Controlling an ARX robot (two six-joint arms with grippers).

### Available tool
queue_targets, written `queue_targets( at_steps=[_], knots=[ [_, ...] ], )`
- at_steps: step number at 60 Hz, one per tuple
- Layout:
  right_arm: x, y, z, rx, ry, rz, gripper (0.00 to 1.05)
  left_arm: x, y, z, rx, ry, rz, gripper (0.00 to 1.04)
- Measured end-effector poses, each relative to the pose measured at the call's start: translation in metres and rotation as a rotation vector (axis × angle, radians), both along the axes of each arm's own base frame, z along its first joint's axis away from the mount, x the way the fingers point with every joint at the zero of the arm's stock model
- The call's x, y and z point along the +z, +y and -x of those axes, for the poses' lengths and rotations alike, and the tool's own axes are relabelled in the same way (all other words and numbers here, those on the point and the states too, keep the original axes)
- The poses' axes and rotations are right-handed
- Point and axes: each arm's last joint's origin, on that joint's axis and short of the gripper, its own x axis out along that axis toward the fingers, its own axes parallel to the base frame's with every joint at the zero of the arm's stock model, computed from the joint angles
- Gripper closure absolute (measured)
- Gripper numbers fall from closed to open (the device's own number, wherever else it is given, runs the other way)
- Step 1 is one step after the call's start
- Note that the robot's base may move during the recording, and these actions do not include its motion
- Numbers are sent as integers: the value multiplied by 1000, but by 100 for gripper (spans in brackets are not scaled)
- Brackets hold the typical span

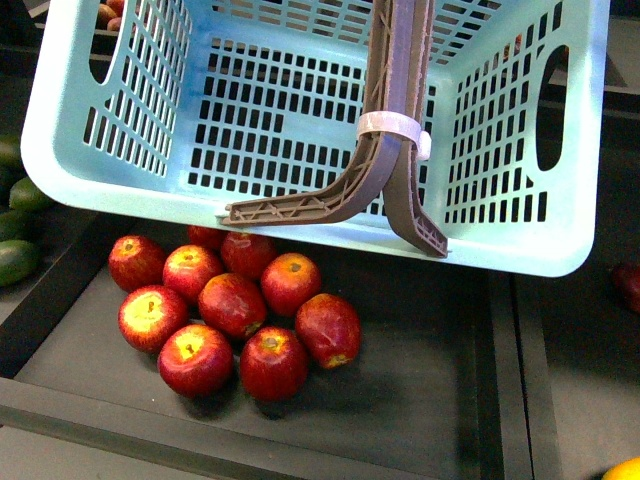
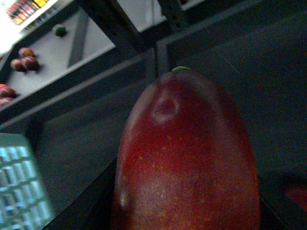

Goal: Pick mango and avocado into basket

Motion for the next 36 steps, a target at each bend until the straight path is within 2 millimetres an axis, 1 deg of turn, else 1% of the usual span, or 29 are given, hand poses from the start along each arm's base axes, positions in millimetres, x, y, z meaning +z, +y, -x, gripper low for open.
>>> queue_targets(
  at_steps=[3, 7, 12, 13, 20, 28, 31, 36],
  knots=[
    [17, 4, 5, 22, -39, -28, 48, 0, 0, 0, -1, 0, 0, 100],
    [34, 10, 9, 47, -84, -48, 48, 0, 0, 0, 0, 0, 0, 100],
    [64, 26, 20, 105, -156, -76, 48, 0, 0, 0, 0, 0, 0, 100],
    [73, 31, 25, 122, -179, -82, 48, 0, 0, 0, 0, 0, 0, 100],
    [98, 54, 43, 198, -240, -109, 48, 0, 0, 0, 0, 0, 0, 100],
    [112, 78, 60, 280, -270, -128, 48, 0, 0, 0, 0, 0, 0, 100],
    [114, 90, 66, 313, -272, -126, 48, 0, 0, 0, 0, 0, 0, 100],
    [110, 113, 70, 366, -261, -106, 48, 0, 0, 0, 0, 0, 0, 100]
  ],
)
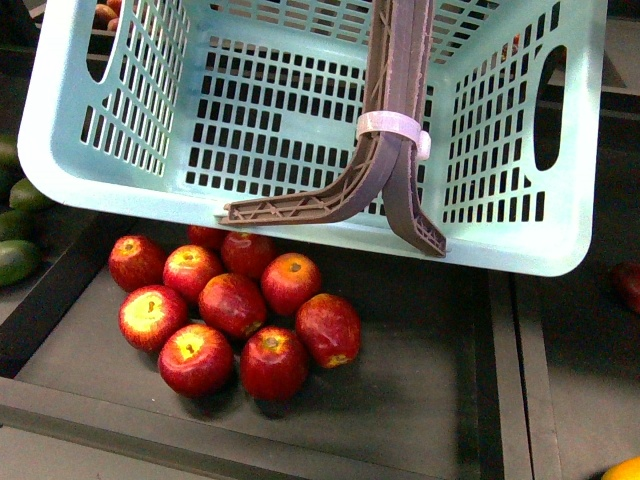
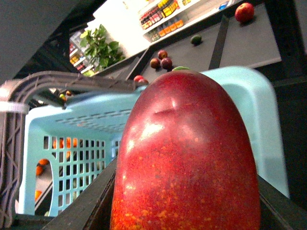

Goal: Pick mango and avocado into basket

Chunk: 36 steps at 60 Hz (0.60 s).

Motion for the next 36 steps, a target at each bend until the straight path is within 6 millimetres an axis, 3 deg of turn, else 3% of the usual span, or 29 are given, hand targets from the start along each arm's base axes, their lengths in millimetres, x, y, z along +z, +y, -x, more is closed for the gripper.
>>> queue_targets(
  at_steps=[17, 19, 32, 36],
  knots=[
    [-47, 58, -2, 87, 98, 121, 48, 0, 0, 0, 0, 0, 0, 100],
    [-51, 62, -1, 88, 100, 131, 41, 0, 0, 0, 0, 0, 0, 100],
    [-41, 49, 3, 18, 54, 149, 6, -1, 0, 0, -2, 7, 3, 100],
    [-33, 39, 9, -13, 31, 156, 8, -1, 0, 0, 4, 6, -2, 100]
  ],
)
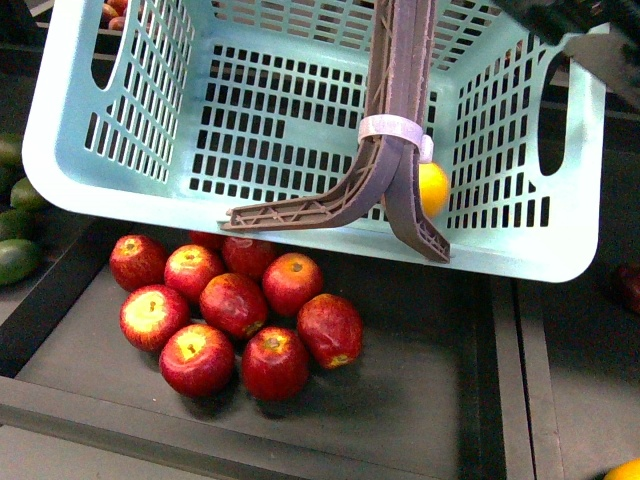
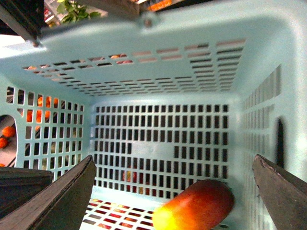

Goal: Pick mango and avocado into basket

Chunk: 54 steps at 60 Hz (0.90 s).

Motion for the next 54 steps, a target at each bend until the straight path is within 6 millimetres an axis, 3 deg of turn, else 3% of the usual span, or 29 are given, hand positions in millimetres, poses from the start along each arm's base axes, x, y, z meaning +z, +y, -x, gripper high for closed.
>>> queue_targets(
  at_steps=[14, 26, 35, 41, 54],
  knots=[
    [30, -42, 36, -161, -68, 31, 8, -1, 0, 0, -2, -1, -5, 100],
    [35, -65, 79, -271, -104, 109, 8, -1, 0, 0, -4, 1, -3, 100],
    [27, -79, 113, -344, -96, 159, 8, -1, 0, 0, -4, 2, -3, 100],
    [12, -84, 138, -398, -52, 181, 8, -1, 0, 0, -4, 2, -3, 100],
    [-9, -81, 174, -503, -36, 209, 8, -1, 0, 0, -4, 1, -3, 100]
  ],
)
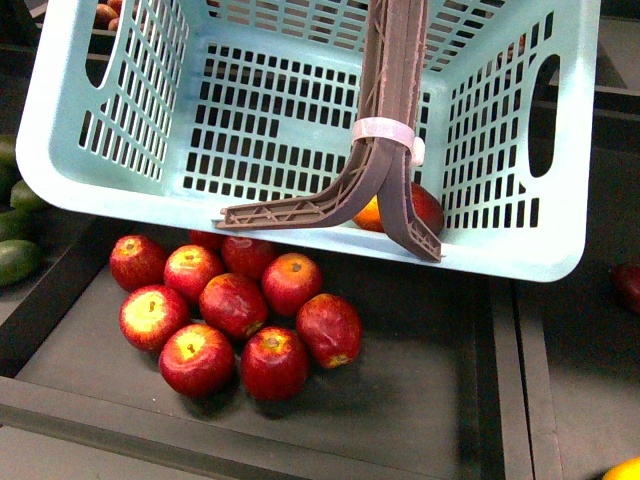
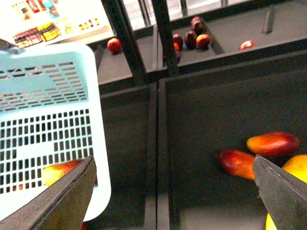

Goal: Pick mango and avocado into basket

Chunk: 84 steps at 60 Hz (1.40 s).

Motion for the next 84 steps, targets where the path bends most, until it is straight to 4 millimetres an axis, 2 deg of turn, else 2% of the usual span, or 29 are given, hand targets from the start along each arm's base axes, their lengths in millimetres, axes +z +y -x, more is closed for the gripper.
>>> queue_targets(
  at_steps=[16, 22, 29, 34, 35, 56, 61, 84],
  knots=[
    [2, 1, 2, -4, -14, 24, 8, 0, 0, 0, -1, 0, 0, 100],
    [-1, 3, 4, 97, -137, 150, 25, 0, 0, 0, 0, 1, 1, 100],
    [3, 7, 7, 109, -169, 224, 44, 0, 0, 0, -1, -1, -1, 100],
    [3, 15, 10, 108, -170, 248, 61, 0, 0, 0, 1, 1, 1, 100],
    [3, 15, 10, 114, -171, 254, 61, 0, 0, 0, 1, 1, 1, 100],
    [4, 17, 11, 119, -176, 264, 6, 0, 0, 0, 0, 1, 0, 100],
    [4, 17, 11, 120, -176, 265, 8, 0, 0, 0, 0, 1, 1, 100],
    [4, 17, 11, 117, -178, 265, 8, 0, -4, 2, -18, 3, 4, 100]
  ],
)
